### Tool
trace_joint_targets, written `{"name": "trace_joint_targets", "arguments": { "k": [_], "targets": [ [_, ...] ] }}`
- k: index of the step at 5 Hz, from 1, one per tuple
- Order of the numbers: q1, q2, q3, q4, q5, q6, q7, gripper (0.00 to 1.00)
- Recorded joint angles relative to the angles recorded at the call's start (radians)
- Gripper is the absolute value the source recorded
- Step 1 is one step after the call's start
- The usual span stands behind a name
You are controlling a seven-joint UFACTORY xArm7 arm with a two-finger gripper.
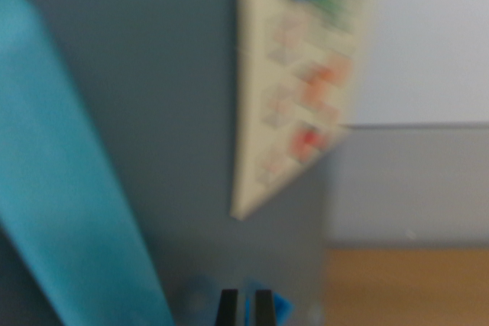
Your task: Close fridge door
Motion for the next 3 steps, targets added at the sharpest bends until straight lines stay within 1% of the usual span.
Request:
{"name": "trace_joint_targets", "arguments": {
  "k": [1, 2, 3],
  "targets": [
    [0.0, 0.035, 0.051, 0.039, 0.0, 0.0, 0.0, 1.0],
    [0.0, 0.035, 0.051, 0.039, 0.0, 0.0, 0.0, 1.0],
    [0.0, 0.083, 0.097, 0.084, 0.0, 0.0, 0.0, 1.0]
  ]
}}
